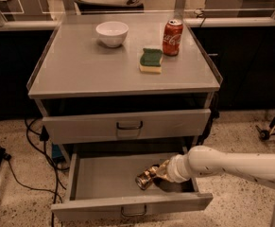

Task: Pick orange can from middle drawer and place on counter

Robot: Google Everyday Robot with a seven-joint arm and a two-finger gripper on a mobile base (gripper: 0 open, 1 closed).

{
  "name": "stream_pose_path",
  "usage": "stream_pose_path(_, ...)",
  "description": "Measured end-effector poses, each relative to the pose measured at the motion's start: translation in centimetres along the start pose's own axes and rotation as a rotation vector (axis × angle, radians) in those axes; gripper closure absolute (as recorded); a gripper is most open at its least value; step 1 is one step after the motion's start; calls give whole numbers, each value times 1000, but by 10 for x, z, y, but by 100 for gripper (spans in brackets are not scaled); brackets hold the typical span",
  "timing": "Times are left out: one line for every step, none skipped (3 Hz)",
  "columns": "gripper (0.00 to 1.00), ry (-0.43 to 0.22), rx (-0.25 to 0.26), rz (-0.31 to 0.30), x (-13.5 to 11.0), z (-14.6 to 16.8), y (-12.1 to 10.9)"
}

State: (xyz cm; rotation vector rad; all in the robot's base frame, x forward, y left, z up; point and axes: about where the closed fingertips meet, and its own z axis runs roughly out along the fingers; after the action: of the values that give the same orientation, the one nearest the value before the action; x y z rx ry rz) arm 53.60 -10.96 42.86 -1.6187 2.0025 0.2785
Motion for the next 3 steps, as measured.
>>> stream_pose_path(35,0,-15,-2,2,7,1)
stream_pose_path(11,-1,-22,-3,3,12,2)
stream_pose_path(0,-6,-27,-4,2,16,2)
